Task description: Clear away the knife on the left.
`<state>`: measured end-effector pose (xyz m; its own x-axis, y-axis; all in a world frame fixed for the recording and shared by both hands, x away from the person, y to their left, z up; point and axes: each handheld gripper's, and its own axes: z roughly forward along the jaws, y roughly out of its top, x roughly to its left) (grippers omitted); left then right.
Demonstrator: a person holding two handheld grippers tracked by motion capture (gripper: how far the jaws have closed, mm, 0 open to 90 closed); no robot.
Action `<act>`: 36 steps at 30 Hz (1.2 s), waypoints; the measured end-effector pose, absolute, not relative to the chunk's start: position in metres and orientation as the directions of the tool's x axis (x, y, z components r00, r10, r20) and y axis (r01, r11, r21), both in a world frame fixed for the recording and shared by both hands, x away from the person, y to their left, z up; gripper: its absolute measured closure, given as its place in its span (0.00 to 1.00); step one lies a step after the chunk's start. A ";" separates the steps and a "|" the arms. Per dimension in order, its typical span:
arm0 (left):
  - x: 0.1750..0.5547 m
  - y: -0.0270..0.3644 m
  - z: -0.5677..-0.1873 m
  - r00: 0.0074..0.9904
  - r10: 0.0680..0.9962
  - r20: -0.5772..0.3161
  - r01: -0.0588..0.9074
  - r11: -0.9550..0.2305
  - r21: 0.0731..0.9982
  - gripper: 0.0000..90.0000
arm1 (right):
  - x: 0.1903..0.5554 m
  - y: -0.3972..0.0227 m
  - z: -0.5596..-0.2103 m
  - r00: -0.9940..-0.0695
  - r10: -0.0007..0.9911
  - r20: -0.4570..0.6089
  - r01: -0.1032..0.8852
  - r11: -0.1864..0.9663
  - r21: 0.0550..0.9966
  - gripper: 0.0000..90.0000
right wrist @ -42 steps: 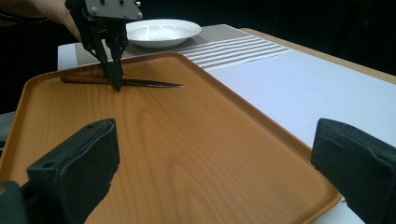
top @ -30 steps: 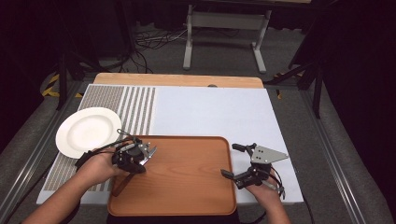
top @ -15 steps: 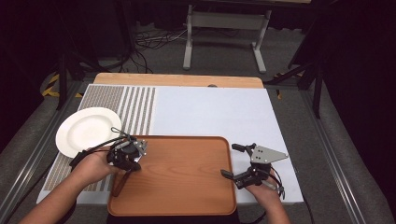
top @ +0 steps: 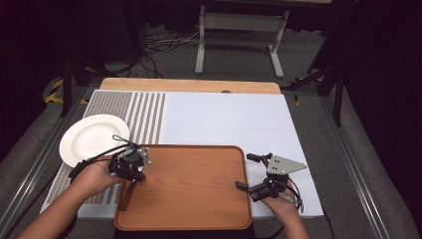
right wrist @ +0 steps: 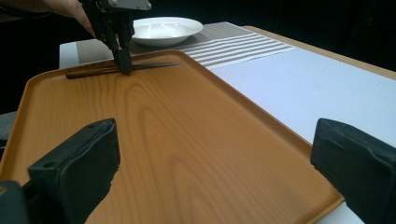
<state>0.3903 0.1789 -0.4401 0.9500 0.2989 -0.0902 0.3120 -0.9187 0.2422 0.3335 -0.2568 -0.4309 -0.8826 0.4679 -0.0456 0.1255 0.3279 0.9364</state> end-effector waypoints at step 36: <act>0.382 0.195 -0.441 0.933 0.341 -0.115 0.360 -0.899 0.249 1.00 | 0.334 -0.254 -0.432 -0.888 0.458 -0.042 0.130 0.338 0.932 0.03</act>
<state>0.3817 0.1955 -0.4405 0.9329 0.3413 -0.1147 0.3596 -0.8992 0.2492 0.3338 -0.2544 -0.4323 -0.8879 0.4580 -0.0422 0.1299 0.3378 0.9322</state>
